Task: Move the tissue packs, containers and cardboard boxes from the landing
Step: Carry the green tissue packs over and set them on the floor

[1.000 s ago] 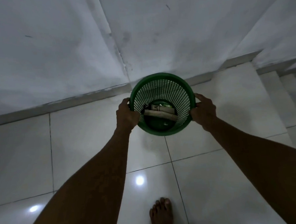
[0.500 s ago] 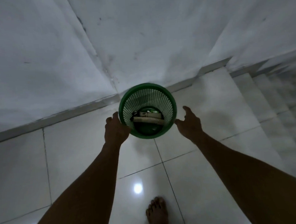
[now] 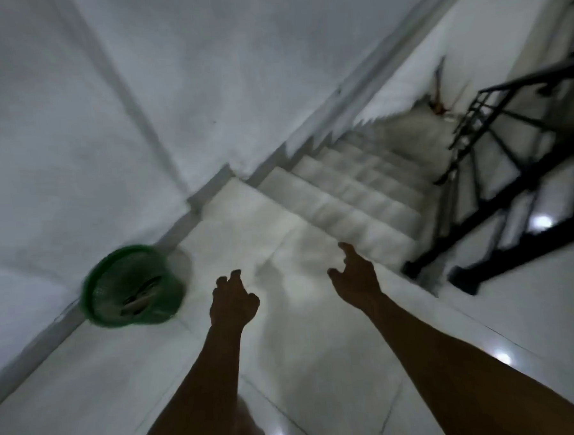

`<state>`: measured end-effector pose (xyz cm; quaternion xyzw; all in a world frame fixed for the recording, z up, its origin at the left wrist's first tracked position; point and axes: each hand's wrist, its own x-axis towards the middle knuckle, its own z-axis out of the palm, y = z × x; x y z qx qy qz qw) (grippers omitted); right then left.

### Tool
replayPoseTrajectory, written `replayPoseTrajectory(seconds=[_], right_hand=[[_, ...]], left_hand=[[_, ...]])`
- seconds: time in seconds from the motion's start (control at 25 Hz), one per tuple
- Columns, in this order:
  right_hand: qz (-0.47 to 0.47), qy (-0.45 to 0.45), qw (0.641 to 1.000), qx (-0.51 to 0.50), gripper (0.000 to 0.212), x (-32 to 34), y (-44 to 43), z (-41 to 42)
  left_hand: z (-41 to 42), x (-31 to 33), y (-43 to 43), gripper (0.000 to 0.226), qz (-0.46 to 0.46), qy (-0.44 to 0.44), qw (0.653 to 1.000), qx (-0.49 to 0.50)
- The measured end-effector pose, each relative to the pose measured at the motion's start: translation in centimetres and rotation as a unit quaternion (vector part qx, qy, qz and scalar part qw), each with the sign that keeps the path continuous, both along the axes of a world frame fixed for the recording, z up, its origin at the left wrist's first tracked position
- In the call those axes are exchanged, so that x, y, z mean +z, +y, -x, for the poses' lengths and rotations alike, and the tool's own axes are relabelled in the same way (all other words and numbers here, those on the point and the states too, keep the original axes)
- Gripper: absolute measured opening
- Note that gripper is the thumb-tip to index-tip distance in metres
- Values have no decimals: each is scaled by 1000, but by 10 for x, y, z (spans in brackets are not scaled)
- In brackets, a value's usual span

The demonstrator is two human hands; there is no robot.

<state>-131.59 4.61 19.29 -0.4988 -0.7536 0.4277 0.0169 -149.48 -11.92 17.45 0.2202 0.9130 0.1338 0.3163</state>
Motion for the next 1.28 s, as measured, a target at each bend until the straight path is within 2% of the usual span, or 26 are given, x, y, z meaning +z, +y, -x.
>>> replayPoseTrajectory(seconds=[0.12,0.28,0.4,0.52,0.72,0.92,1.12,1.28], right_hand=[[-2,-12,994,-106,68,29,37,-175],[-34,-46,969,-242,62,65,62,-392],[-42,-73,935,-344,63,92,69,-546],[-41,-95,895,-434,64,108,75,-661],[-31,-97,851,-516,65,101,116,-773],[11,-81,811,-580,64,71,208,-818],[31,-62,812,-579,64,50,307,-846],[20,-70,815,-574,65,26,394,-894]], left_hand=[[-151,31,75,67,-11,-16,993,-118],[-359,53,153,65,-25,-65,964,-258],[-514,70,196,64,-42,-98,920,-377],[-631,84,235,63,-53,-126,876,-463],[-736,75,327,61,-72,-133,830,-537],[-766,44,435,62,-27,-123,813,-569],[-785,26,547,62,12,-86,817,-570],[-835,11,641,61,13,-94,812,-575]])
